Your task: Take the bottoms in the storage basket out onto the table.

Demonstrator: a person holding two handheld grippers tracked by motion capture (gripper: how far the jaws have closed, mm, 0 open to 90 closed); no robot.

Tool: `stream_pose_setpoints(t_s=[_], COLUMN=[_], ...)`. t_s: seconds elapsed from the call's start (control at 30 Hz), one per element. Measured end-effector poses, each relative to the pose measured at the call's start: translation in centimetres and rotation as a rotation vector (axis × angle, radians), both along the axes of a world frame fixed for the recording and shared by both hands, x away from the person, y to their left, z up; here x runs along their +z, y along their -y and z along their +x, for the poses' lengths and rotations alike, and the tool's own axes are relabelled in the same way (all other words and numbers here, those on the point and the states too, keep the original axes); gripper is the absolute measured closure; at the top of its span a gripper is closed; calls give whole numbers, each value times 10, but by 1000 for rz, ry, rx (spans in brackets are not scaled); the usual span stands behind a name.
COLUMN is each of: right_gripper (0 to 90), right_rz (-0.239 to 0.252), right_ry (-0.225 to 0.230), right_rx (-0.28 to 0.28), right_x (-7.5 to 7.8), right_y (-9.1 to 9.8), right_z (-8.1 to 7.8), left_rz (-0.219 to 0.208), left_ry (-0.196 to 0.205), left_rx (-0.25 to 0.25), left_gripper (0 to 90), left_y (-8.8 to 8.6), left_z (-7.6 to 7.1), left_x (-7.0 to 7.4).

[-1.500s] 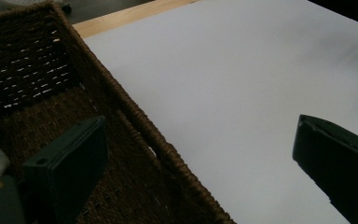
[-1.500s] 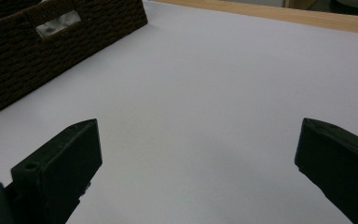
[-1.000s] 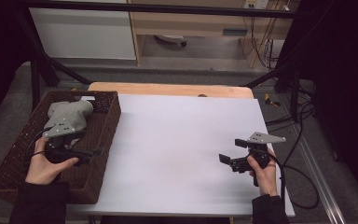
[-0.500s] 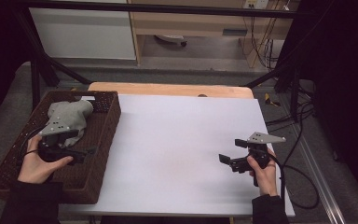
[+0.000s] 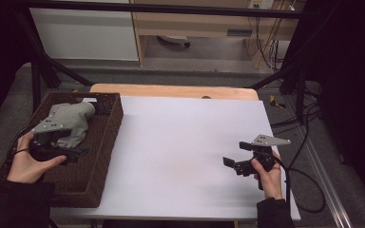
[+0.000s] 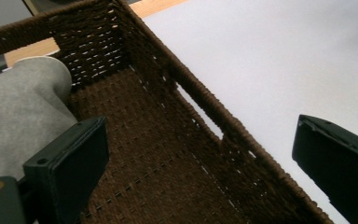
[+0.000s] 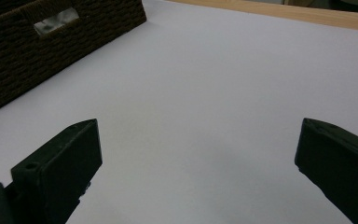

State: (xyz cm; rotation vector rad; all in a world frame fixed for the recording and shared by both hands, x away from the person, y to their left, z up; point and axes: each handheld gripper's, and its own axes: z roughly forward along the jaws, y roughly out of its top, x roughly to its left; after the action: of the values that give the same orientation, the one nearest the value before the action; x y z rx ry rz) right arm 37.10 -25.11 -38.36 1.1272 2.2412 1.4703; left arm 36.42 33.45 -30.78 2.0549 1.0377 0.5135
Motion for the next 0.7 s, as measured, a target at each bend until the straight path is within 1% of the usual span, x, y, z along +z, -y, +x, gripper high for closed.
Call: stream_pose_setpoints(t_s=[0.07,0.1,0.3,0.5,0.7], right_gripper=[10,10,10,10,10], right_rz=[0,-1,-3,-2,-2], right_ry=[0,-2,-2,-2,-2], right_rx=[-1,-2,0,-2,-3], right_x=[0,0,0,0,0], right_y=[0,0,0,0,0], right_z=[0,0,0,0,0], left_rz=[6,17,27,38,47], left_ry=[-2,-3,-9,-18,-29], left_rx=[0,7,26,44,68], left_gripper=[36,36,36,36,36], left_y=[-1,-3,-11,-16,-23], left_z=[1,2,6,10,19], left_x=[1,3,7,8,6])
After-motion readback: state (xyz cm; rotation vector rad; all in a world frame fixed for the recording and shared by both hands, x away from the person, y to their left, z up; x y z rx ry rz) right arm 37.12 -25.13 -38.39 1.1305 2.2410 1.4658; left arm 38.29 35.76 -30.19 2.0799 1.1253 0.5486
